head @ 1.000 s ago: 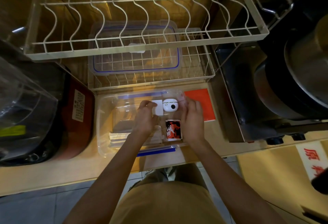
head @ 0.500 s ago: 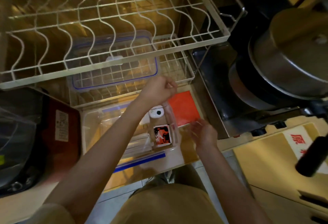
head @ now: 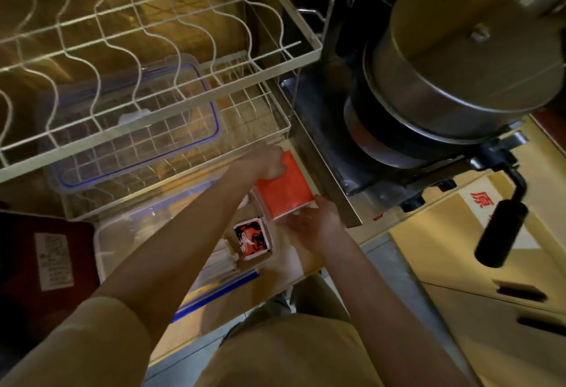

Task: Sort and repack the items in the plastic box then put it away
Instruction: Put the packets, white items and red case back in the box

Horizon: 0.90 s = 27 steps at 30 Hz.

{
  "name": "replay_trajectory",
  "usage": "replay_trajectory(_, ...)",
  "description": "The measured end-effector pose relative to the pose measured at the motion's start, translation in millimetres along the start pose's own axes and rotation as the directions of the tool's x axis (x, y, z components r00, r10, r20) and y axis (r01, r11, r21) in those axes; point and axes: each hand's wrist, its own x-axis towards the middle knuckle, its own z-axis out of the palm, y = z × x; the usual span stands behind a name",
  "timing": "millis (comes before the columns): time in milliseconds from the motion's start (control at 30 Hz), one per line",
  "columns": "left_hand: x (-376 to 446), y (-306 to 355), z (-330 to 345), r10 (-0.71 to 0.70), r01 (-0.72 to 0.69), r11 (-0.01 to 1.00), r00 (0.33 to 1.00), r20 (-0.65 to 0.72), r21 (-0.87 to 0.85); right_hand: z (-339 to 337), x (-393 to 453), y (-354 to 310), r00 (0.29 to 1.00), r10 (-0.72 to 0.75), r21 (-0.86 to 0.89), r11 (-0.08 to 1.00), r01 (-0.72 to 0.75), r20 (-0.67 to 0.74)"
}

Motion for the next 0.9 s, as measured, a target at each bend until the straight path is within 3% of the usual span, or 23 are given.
replay_trajectory(200, -6.3, 4.7, -5.1, 0.042, -0.057, 0.989, 0.993, -0.107, -0.135, 1.1, -7.5, -4.6, 0.997, -0.075, 0.028, 0.997, 0.076, -0.024)
replay_trajectory(400, -48.8, 3.6, -28.5, 0.046, -0.131, 0.964, 0.941, -0.336, -0.233, 2.0, -9.3, 2.9, 0.95, -0.312, -0.354, 0.886, 0.298, 0.019)
replay_trajectory(600, -108.2, -22.3, -31.5, -0.146, -0.063, 0.922, 0.859, -0.492, -0.382, 16.9, -28.8, 7.5, 0.823, -0.526, -0.524, 0.649, 0.551, 0.214)
replay_trajectory(700, -138.3, -44.5, -21.5, -0.308, 0.014, 0.855, 0.818, -0.486, -0.518, 28.6, -31.9, 17.6, 0.719, -0.597, -0.604, 0.44, 0.664, 0.355)
replay_trajectory(800, -166.7, -68.3, -4.6, -0.444, 0.07, 0.778, 0.764, -0.469, -0.624, 39.8, -24.6, 42.7, 0.627, -0.598, -0.651, 0.219, 0.727, 0.499)
replay_trajectory(900, -187.9, -89.1, 18.8, -0.549, 0.107, 0.713, 0.7, -0.457, -0.693, 49.4, -18.6, 71.7, 0.581, -0.556, -0.653, 0.088, 0.752, 0.594)
